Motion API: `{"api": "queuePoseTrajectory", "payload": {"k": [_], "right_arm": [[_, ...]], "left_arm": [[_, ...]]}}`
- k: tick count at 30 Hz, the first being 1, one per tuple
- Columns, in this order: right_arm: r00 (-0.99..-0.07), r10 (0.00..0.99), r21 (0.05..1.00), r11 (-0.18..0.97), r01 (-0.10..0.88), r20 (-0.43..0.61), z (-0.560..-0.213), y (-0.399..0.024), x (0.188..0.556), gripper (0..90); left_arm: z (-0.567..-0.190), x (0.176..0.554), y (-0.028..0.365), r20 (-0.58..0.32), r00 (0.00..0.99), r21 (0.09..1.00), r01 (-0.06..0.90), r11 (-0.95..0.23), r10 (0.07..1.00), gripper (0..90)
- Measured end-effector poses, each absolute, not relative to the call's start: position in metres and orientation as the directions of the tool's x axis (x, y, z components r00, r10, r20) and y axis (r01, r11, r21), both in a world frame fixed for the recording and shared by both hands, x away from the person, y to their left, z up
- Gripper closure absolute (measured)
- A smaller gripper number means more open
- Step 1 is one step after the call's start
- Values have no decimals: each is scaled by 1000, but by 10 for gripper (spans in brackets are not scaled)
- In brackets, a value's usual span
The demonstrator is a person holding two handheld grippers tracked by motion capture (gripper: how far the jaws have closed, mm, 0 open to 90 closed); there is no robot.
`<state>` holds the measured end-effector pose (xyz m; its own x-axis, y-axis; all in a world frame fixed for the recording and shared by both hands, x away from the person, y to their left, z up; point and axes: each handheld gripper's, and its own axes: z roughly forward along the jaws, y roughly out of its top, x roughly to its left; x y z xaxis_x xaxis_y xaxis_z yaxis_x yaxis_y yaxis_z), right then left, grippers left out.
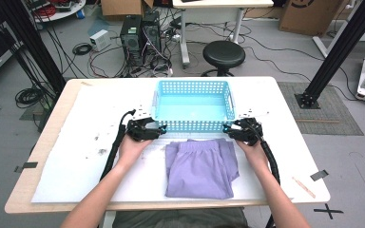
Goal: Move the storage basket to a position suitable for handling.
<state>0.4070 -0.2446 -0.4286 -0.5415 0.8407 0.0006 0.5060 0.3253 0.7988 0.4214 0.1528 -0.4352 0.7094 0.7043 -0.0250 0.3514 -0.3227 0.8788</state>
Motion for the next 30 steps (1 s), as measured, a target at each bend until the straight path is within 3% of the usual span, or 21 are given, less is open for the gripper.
{"api": "queuePoseTrajectory", "payload": {"k": [7, 30], "right_arm": [[-531, 847, 793, 321, 518, 4, -426, -250, 403, 505], [-532, 847, 800, 320, 507, -2, -427, -257, 383, 532]], "left_arm": [[-432, 416, 151, -20, 727, 868, 353, -349, 686, 474], [-432, 401, 144, -16, 728, 865, 353, -356, 685, 473]]}}
